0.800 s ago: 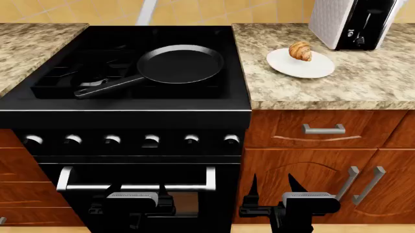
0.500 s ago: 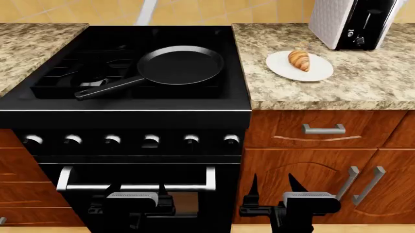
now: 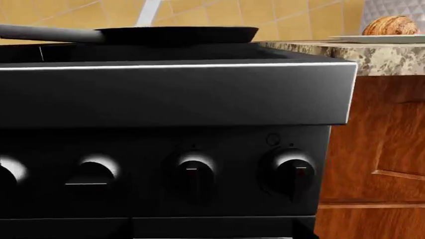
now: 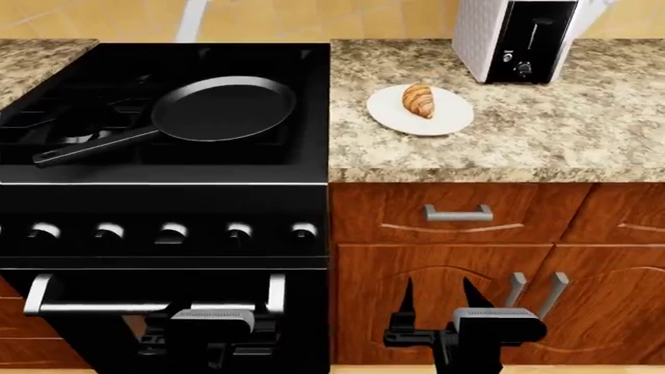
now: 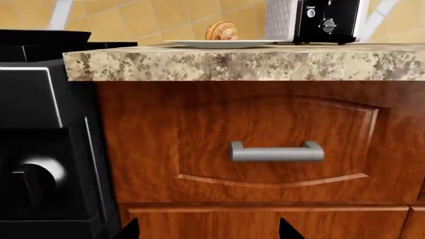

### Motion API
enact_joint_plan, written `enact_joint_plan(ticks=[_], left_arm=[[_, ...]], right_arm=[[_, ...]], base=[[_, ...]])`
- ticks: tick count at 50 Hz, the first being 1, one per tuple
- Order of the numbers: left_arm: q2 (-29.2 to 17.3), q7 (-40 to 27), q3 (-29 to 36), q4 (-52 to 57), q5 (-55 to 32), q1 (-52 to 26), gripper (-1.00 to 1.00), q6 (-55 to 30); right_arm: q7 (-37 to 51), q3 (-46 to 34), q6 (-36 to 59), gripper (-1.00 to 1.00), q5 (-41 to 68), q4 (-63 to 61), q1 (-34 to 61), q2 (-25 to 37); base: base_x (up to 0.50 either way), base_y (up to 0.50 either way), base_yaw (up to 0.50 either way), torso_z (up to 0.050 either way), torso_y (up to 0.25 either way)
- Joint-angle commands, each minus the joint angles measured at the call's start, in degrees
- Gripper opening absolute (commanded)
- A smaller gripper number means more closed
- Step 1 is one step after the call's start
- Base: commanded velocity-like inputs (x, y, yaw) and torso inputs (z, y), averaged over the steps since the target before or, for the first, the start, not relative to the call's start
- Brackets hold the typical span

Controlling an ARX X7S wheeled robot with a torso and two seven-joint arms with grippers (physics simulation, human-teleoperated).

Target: Pick the croissant and place it on the pan. Then turn on the stove to warm the croissant.

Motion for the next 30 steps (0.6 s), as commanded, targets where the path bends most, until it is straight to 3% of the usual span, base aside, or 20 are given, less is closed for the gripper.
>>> enact_joint_plan(ticks=[1, 7, 15, 30], left_arm=[[-0.7, -0.9, 0.8, 0.2, -0.9, 0.0, 1.00, 0.0], [-1.0, -1.2, 1.1, 0.7, -1.4, 0.3, 1.00, 0.0], [-1.5, -2.1, 1.6, 0.7, -1.6, 0.1, 1.00, 1.0], [-2.7, -2.2, 3.1, 1.2, -2.3, 0.4, 1.00, 0.6]], right_arm=[[1.2, -0.9, -0.2, 1.00, 0.7, 0.1, 0.1, 0.8], [1.5, -1.8, -0.6, 1.00, 0.5, -0.4, -0.2, 1.3], [1.9, -2.8, -0.7, 1.00, 0.6, -0.5, -0.1, 1.9], [2.5, -3.8, -1.1, 1.00, 1.7, -0.3, 0.0, 2.6]], base=[[0.07, -0.50, 0.00, 0.000, 0.000], [0.07, -0.49, 0.00, 0.000, 0.000], [0.01, -0.02, 0.00, 0.002, 0.000], [0.00, 0.00, 0.00, 0.050, 0.000]])
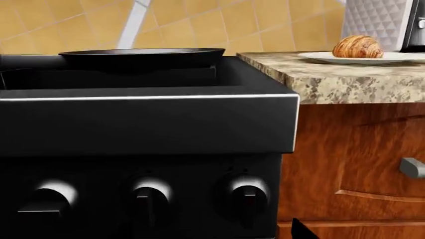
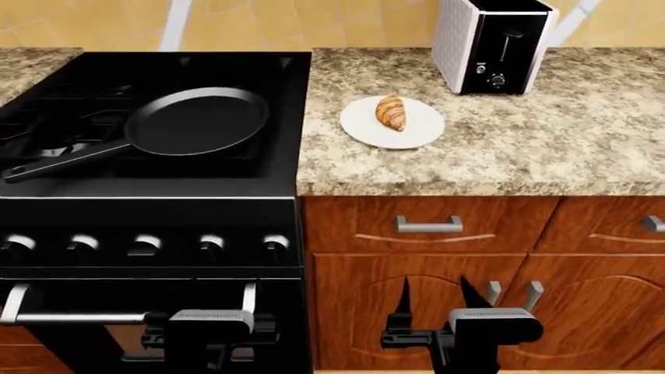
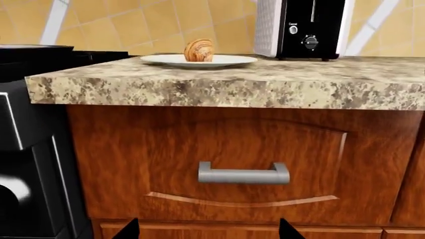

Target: Pick the croissant and place it on the pan. Then turn on the stove to warm the croissant.

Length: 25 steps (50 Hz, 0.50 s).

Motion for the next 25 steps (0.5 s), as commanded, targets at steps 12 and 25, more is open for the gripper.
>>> enact_joint_plan(ticks=[12, 25], left_arm=[[-1.6, -0.4, 2.1, 1.2, -0.7, 0.8, 1.00, 0.7], [-2.7, -1.0, 3.0, 6.7, -1.5, 1.2, 1.00, -4.3]], right_arm=[[0.6, -1.2, -0.5, 1.00, 2.2, -0.2, 0.0, 1.0], [0.0, -2.6, 4.7, 1.00, 4.1, -6.1, -0.4, 2.8]], base=[[0.00, 0.00, 0.00, 0.050, 0.000], [0.00, 0.00, 0.00, 0.050, 0.000]])
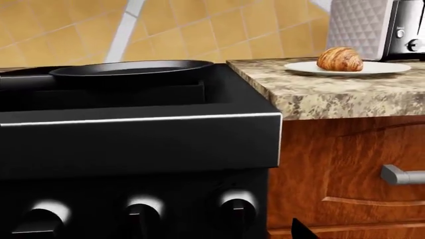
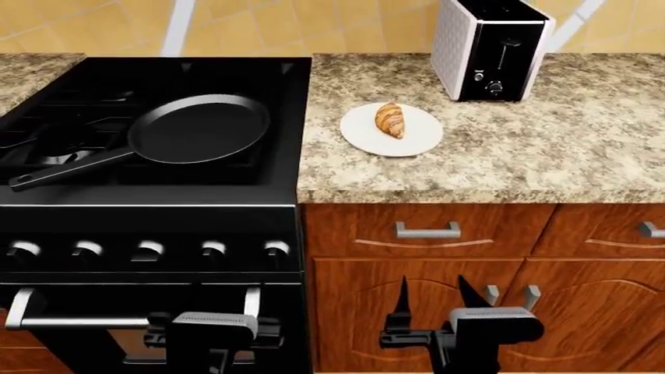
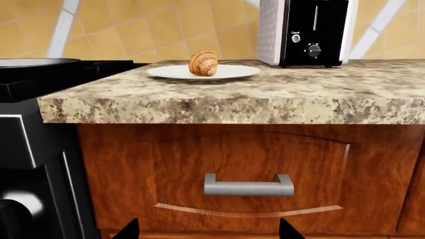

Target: Pick the croissant and place it on the pan. Then turn on the stove to warm the croissant.

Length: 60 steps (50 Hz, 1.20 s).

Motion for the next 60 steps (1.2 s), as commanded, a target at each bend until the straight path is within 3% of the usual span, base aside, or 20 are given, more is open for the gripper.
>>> enact_joint_plan(ticks=[1, 9, 24, 32, 40, 49, 55, 56, 60], left_arm=[[-1.0, -0.6, 0.8, 5.9, -0.8, 0.4, 1.00, -5.0], [-2.1, -2.1, -0.4, 16.5, -3.5, -1.0, 1.00, -14.3], [-6.2, 0.2, -2.4, 27.9, -11.1, -4.3, 1.00, -27.9], [-10.1, 1.5, -3.9, 34.0, -15.5, -5.7, 1.00, -35.8], [-12.3, 0.2, -10.4, 40.2, -29.9, -12.1, 1.00, -54.8], [-12.6, -4.8, -18.3, 45.2, -44.3, -23.3, 1.00, -71.3], [-11.1, -9.8, -25.0, 44.5, -55.6, -32.7, 1.00, -81.3], [-8.9, -14.0, -29.5, 41.7, -63.4, -35.5, 1.00, -86.2], [-9.4, -16.9, -30.1, 40.7, -67.1, -39.5, 1.00, -88.5]], right_arm=[[-1.0, -1.2, 5.5, 1.00, 2.3, -6.5, -0.5, 1.9], [-1.1, -2.2, 16.9, 1.00, 2.7, -20.5, 0.3, 5.9], [-2.5, 1.8, 27.6, 1.00, 11.3, -31.6, 3.5, 9.2], [-1.1, 7.0, 44.2, 1.00, 23.3, -41.7, 10.6, 12.6], [4.4, 11.1, 61.6, 1.00, 33.5, -51.5, 19.4, 15.6], [13.0, 19.7, 83.4, 1.00, 54.3, -53.8, 33.8, 15.2], [14.6, 20.6, 86.1, 1.00, 57.8, -52.4, 37.5, 15.6], [14.7, 20.5, 85.8, 1.00, 57.7, -52.0, 37.9, 15.5], [17.1, 21.7, 88.3, 1.00, 61.5, -50.4, 40.3, 14.8]], base=[[0.00, 0.00, 0.00, 0.050, 0.000], [0.00, 0.00, 0.00, 0.010, 0.000], [0.00, 0.00, 0.00, 0.000, 0.000], [0.00, 0.00, 0.00, 0.000, 0.000], [0.00, 0.00, 0.00, 0.000, 0.000], [0.00, 0.00, 0.00, 0.000, 0.000], [0.00, 0.00, 0.00, 0.000, 0.000], [0.00, 0.00, 0.00, 0.000, 0.000], [0.00, 0.00, 0.00, 0.000, 0.000]])
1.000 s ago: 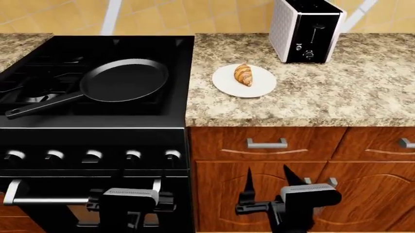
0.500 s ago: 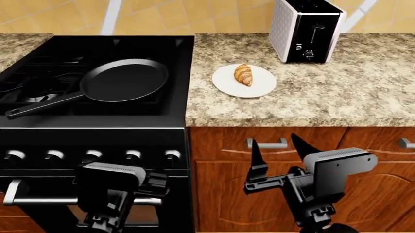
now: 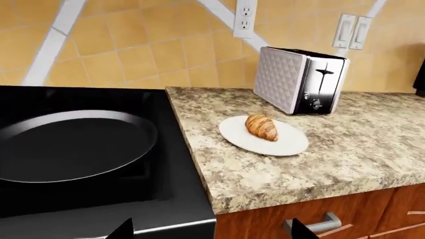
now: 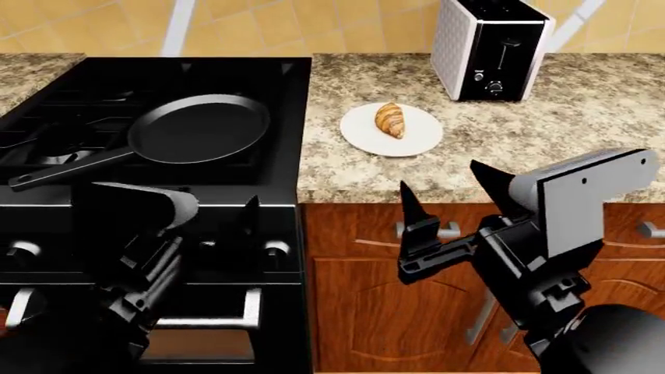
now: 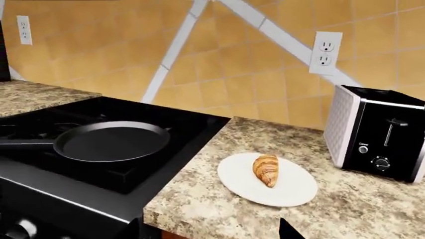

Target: Pick the croissant and place it on the pan. Then turn on the stove to warm the croissant.

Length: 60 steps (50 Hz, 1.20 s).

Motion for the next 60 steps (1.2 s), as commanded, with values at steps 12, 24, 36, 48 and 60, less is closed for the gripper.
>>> enact_joint_plan(ticks=[12, 24, 36, 48, 60], left_arm=[[-0.7, -11.7, -8.1, -4.1, -21.9, -14.5, 1.00, -14.8], [-2.4, -10.4, -7.3, -3.5, -21.0, -13.4, 1.00, -12.1], [-2.9, -11.0, -6.4, -4.0, -21.7, -12.9, 1.00, -10.6], [-3.7, -11.6, -5.9, -3.9, -22.8, -12.6, 1.00, -9.5], [-4.2, -11.9, -5.4, -4.4, -23.3, -12.3, 1.00, -8.3]], right_arm=[[22.4, 4.3, 12.2, 1.00, 30.6, 7.0, 13.1, 3.1], [30.4, 1.4, 9.0, 1.00, 38.4, 9.6, 14.6, 6.0], [30.6, 0.0, 7.3, 1.00, 38.8, 9.7, 15.0, 7.1], [30.9, -1.2, 6.1, 1.00, 39.0, 9.8, 15.4, 8.1], [30.7, -2.5, 5.3, 1.00, 38.7, 10.0, 15.7, 8.8]], base=[[0.00, 0.00, 0.00, 0.000, 0.000], [0.00, 0.00, 0.00, 0.000, 0.000], [0.40, 0.00, 0.00, 0.000, 0.000], [0.46, 0.00, 0.00, 0.000, 0.000], [0.49, 0.00, 0.00, 0.000, 0.000]])
